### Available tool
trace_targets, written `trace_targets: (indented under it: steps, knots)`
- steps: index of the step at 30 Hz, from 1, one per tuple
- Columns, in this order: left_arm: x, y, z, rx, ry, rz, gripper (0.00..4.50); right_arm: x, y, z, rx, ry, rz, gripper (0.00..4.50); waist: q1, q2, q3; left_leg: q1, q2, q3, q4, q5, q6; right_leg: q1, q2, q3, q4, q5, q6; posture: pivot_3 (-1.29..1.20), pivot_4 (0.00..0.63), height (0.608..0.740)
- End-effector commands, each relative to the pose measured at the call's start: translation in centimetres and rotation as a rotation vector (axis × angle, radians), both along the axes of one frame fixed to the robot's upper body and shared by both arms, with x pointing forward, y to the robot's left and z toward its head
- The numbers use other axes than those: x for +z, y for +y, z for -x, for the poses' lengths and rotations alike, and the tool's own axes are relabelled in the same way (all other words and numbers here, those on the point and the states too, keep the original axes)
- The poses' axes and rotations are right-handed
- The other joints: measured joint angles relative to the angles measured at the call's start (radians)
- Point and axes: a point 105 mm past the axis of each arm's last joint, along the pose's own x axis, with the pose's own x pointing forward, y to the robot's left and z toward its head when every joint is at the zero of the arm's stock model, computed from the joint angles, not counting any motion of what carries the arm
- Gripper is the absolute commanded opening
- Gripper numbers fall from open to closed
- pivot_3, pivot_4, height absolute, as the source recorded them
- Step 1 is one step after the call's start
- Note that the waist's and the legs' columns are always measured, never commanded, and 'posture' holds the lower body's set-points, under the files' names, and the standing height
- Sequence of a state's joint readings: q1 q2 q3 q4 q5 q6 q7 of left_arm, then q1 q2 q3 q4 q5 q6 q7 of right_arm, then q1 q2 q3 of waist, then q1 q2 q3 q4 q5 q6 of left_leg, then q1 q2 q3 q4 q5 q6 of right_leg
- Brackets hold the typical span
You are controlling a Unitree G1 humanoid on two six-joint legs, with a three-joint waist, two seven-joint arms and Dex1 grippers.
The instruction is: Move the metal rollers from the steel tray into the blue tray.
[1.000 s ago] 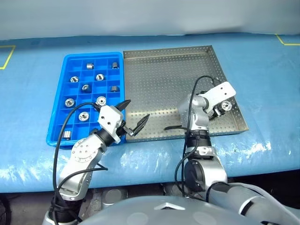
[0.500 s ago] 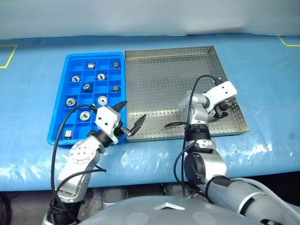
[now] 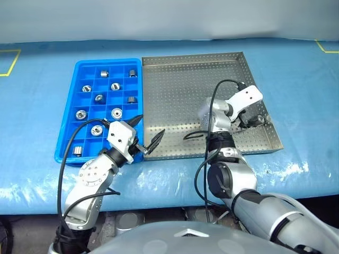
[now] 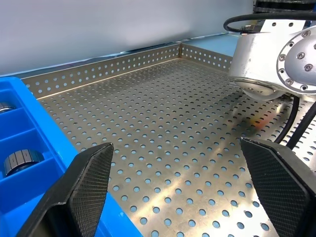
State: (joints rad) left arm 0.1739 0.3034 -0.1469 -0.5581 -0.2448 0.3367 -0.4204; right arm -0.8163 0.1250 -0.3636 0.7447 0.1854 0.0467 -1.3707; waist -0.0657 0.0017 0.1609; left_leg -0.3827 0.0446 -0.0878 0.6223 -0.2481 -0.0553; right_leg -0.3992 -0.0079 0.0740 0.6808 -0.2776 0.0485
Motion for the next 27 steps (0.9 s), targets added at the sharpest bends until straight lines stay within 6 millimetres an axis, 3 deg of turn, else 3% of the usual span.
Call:
trace_targets:
  steps: [1,27]
  knots:
    - [1.5,-0.2,0.3,-0.001,-0.064,0.013,4.5,1.5,0.8,-0.3,-0.031,-0.014,0.004,4.46,0.001,0.0,0.0,0.0,0.0,0.0,0.0,0.0,0.0,0.0,0.0,0.0,0.0,0.0,0.0,0.07,0.15,0.74]
    - [1.2,-0.6,0.7,-0.035,-0.034,0.033,4.5,3.2,-0.1,-0.1,-0.132,0.0,0.016,4.46,-0.003,0.0,0.0,0.0,0.0,0.0,0.0,0.0,0.0,0.0,0.0,0.0,0.0,0.0,0.0,0.03,0.15,0.74]
